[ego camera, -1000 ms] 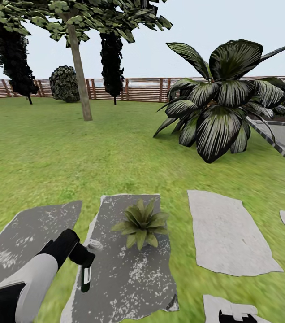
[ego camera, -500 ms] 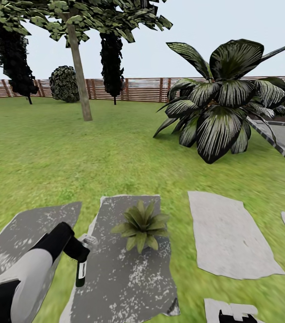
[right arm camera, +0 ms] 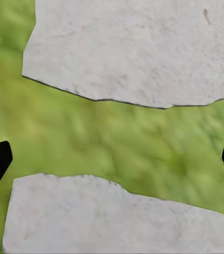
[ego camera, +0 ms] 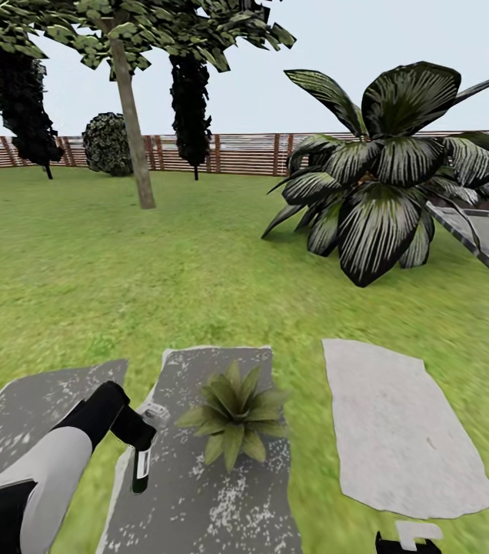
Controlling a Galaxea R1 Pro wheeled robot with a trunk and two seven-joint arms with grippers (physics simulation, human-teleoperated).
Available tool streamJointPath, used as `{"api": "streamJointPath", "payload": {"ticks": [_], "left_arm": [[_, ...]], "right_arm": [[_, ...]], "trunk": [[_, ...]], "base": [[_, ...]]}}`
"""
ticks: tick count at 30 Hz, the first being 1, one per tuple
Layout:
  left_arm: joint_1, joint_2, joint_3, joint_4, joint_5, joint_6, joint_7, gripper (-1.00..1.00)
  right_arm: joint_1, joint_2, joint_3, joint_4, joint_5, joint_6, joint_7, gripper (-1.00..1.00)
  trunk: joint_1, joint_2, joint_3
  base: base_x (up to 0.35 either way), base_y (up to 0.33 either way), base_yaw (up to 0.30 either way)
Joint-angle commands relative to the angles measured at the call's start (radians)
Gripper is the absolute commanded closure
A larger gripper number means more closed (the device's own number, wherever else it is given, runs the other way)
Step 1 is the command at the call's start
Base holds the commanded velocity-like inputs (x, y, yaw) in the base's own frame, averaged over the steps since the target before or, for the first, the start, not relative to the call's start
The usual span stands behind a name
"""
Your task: Pick up the pesticide atomizer in the garden and spray insectifuge to fully cover both potted plants in the garden.
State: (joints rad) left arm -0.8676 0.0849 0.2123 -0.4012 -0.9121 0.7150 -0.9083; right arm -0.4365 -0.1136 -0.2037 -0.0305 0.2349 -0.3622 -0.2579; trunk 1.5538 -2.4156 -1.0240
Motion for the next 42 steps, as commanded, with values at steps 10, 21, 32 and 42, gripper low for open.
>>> {"api": "streamJointPath", "payload": {"ticks": [10, 21, 32, 42], "left_arm": [[0.009, -0.001, -0.069, 0.004, -0.007, 0.005, -0.050, 1.00], [0.010, 0.012, -0.069, -0.001, -0.015, 0.003, -0.093, 1.00], [0.060, 0.069, -0.067, 0.008, -0.077, -0.009, -0.134, 1.00], [0.063, 0.091, -0.068, -0.029, -0.088, -0.009, -0.202, 1.00]], "right_arm": [[-0.001, 0.002, -0.008, 0.001, 0.011, -0.003, -0.003, -1.00], [-0.001, 0.000, -0.008, 0.001, 0.012, -0.004, -0.003, -1.00], [-0.001, 0.000, -0.008, 0.001, 0.012, -0.003, -0.003, -1.00], [-0.001, 0.003, -0.007, 0.000, 0.012, -0.004, -0.003, -1.00]], "trunk": [[0.000, 0.000, -0.001], [0.000, 0.000, -0.001], [0.000, 0.000, -0.001], [0.000, 0.000, -0.001]], "base": [[0.041, -0.043, -0.141], [0.105, 0.032, -0.066], [0.002, 0.001, 0.000], [0.000, 0.000, 0.083]]}}
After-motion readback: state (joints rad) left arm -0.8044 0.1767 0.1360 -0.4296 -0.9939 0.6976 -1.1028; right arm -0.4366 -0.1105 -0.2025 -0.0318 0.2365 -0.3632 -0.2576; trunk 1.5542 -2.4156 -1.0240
